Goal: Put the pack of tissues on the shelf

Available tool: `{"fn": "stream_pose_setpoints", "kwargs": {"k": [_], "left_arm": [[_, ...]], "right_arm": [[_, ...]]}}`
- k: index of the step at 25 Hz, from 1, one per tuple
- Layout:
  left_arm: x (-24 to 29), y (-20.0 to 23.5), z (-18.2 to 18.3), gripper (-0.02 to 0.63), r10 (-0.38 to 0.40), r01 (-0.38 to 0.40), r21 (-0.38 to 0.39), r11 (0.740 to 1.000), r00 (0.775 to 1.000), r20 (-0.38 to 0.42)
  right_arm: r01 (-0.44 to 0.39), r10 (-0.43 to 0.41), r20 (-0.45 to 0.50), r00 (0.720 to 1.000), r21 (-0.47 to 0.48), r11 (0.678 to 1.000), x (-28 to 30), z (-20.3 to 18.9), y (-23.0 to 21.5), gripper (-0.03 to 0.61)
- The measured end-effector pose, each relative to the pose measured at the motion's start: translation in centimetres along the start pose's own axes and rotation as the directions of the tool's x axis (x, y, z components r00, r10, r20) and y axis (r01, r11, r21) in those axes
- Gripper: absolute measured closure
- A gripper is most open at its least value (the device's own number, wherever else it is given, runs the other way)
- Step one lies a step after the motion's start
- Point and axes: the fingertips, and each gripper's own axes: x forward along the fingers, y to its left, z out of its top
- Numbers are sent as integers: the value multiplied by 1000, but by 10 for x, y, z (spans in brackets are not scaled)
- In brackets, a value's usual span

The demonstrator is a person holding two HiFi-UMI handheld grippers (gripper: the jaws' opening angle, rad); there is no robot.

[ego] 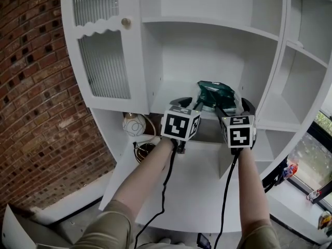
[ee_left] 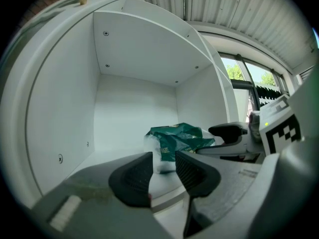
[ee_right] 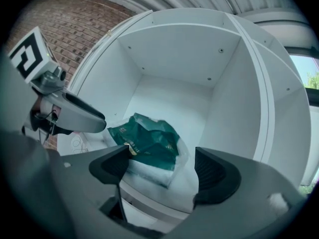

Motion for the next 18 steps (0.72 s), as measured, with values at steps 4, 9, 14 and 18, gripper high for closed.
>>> {"fn": "stream_pose_setpoints", "kwargs": {"k": [4, 9, 14, 18], "left_arm": [[-1, 1, 1, 460, 5, -5, 2, 1000, 1000, 2], [-1, 2, 0, 460, 16, -16, 8, 1000, 1000, -3], [-2, 1, 1, 460, 8, -8, -5, 1000, 1000, 7], [-5, 1, 3, 460, 6, -5, -14, 1000, 1000, 14]], "right_arm": [[-20, 19, 19, 1000, 45, 999, -1, 0, -3, 169], [-24, 24, 18, 1000, 42, 999, -1, -1, -5, 169], [-22, 18, 61, 998, 61, 998, -7, 6, -6, 168], [-15, 8, 101, 995, 70, 997, -13, 13, -8, 167]]}}
